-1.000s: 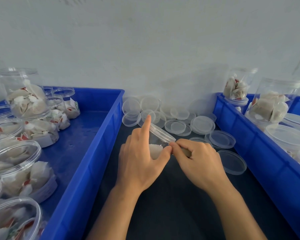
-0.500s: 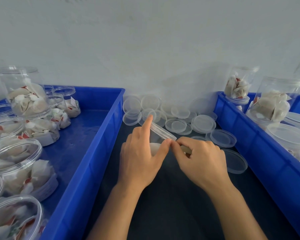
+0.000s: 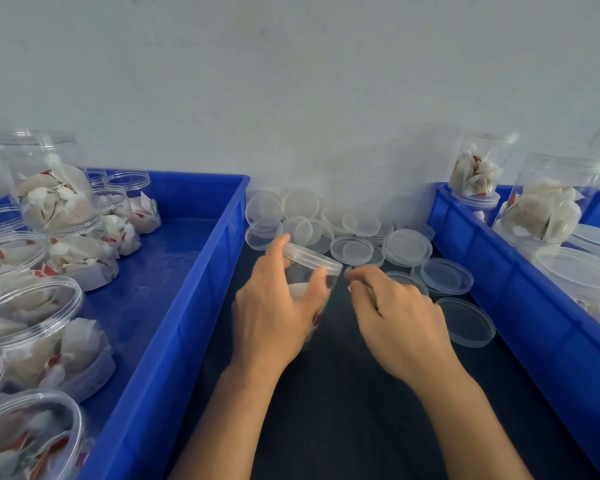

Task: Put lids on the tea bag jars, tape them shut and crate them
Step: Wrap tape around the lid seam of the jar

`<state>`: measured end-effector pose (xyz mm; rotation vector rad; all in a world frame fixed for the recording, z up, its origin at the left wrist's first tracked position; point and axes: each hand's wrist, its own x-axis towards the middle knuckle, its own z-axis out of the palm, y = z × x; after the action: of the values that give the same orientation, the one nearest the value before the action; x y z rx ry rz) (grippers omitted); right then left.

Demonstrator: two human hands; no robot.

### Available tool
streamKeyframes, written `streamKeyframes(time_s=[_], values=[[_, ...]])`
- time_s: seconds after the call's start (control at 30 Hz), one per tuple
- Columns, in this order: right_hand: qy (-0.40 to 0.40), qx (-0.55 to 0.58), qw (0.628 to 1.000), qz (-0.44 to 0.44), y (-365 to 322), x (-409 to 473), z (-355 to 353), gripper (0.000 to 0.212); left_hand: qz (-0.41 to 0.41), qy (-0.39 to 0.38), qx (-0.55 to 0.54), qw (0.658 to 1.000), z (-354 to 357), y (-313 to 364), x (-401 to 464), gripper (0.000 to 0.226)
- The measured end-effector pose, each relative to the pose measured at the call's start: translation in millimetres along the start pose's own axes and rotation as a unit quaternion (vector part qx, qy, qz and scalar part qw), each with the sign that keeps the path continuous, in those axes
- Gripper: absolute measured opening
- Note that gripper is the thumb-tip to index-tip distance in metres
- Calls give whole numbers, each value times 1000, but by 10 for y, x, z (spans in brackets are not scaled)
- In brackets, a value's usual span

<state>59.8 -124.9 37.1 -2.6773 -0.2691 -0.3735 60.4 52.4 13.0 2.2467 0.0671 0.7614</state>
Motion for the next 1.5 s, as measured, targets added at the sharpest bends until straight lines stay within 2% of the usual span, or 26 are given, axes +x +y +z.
streamKeyframes(time_s=[0.1,0.2,0.43,0.6,0.8,1.03,1.5], values=[[-21,-6,1000,21,119,30,-42,22,-62,19,-65,996,-24,-88,33,75],[-4,43,999,28,181,41,-76,18,-62,25,-64,996,-37,-125,68,72],[36,122,992,1,13,17,-36,6,-21,-3,-74,997,-9,-65,25,79],[78,172,982,-4,-45,-14,-15,9,1,-26,-90,996,9,20,-14,80],[77,235,969,22,-45,14,9,9,26,-48,-78,995,-21,71,-45,82],[84,238,967,42,-33,20,29,12,44,-55,-62,996,-8,55,-57,97],[103,209,970,62,-72,8,45,15,43,-33,-18,998,50,61,-49,95]])
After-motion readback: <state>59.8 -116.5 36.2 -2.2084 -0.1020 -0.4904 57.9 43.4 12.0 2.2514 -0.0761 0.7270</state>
